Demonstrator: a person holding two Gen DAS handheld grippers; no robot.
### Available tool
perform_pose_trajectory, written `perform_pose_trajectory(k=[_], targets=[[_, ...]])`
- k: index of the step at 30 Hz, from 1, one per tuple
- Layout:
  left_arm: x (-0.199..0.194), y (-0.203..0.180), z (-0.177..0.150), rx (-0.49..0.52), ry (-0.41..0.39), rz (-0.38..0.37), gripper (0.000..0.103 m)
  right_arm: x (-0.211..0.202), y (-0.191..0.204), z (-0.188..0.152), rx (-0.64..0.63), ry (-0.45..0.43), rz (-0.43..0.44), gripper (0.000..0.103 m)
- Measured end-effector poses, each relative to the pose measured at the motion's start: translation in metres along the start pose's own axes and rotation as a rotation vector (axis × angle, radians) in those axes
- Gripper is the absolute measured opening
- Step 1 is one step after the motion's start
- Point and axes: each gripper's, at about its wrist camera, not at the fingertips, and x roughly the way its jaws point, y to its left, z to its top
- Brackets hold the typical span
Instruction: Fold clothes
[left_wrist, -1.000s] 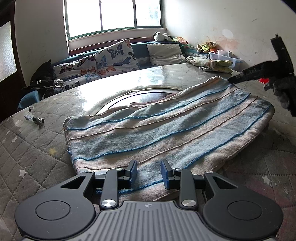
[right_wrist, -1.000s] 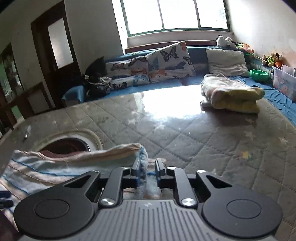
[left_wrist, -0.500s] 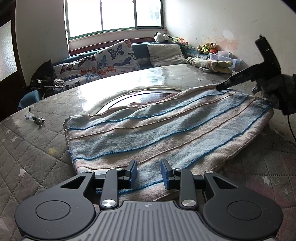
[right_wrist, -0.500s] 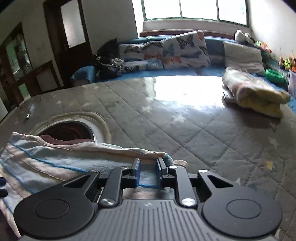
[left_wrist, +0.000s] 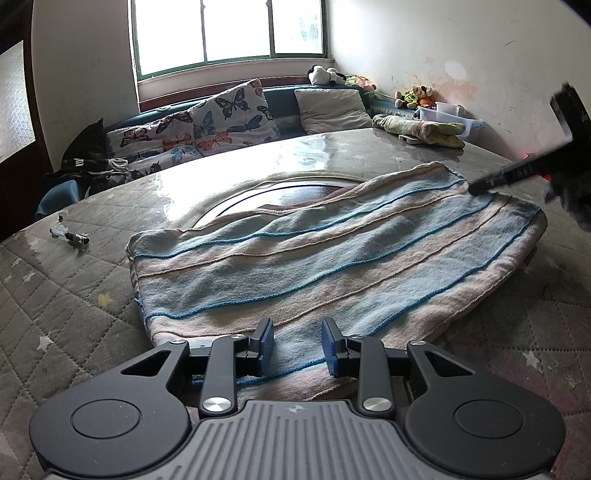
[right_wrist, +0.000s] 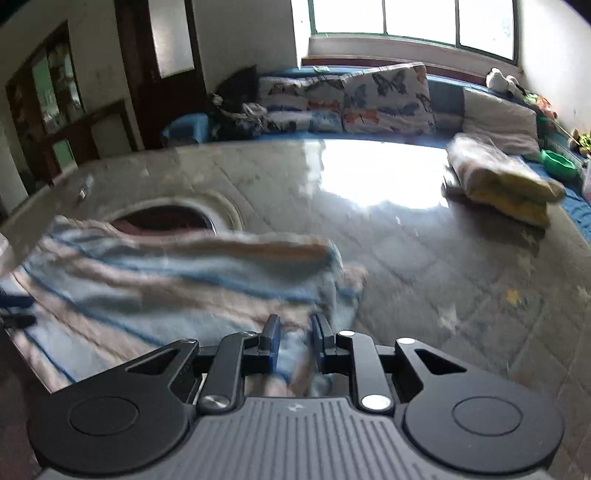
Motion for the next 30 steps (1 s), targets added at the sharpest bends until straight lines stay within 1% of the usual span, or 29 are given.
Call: perform_pose_trajectory(k=[4,7,9,12,15,17,19,24,30], targets=[[0.000,0.000,0.000,-0.001,0.000,0.003,0.032,-0.013,-0.001,-0.004,0.029,-0.032,0.000,0.019],[0.000,-0.001,-0.001,-0.001,-0.002,0.005,0.032,-0.033,0.009,-0.006,-0.012,-0.072,0.003,0.019],[0.000,-0.001,-0.001,-0.001,-0.003,0.006,0.032,-0.044,0.018,-0.009,-0.041,-0.082,0.029,0.019],[0.000,-0.001,-0.001,-0.001,-0.006,0.008,0.032,-0.048,0.028,-0.022,-0.071,-0.050,0.057,0.019],[0.000,-0.002,-0.002,-0.003,-0.008,0.009,0.032,-0.043,0.031,-0.039,-0.074,-0.015,0.043,0.019],[-0.001,-0.002,-0.003,-0.005,-0.009,0.007,0.032,-0.043,0.029,-0.046,-0.050,-0.023,0.051,0.019],[-0.002,-0.001,-0.004,-0.012,-0.008,0.004,0.032,-0.045,0.028,-0.048,-0.039,-0.029,0.055,0.019],[-0.006,0.000,-0.009,-0.043,-0.011,-0.006,0.032,-0.047,0.033,-0.049,-0.101,-0.017,0.034,0.019],[-0.012,-0.001,-0.011,-0.060,-0.014,-0.005,0.032,-0.049,0.036,-0.052,-0.138,-0.007,0.022,0.020]])
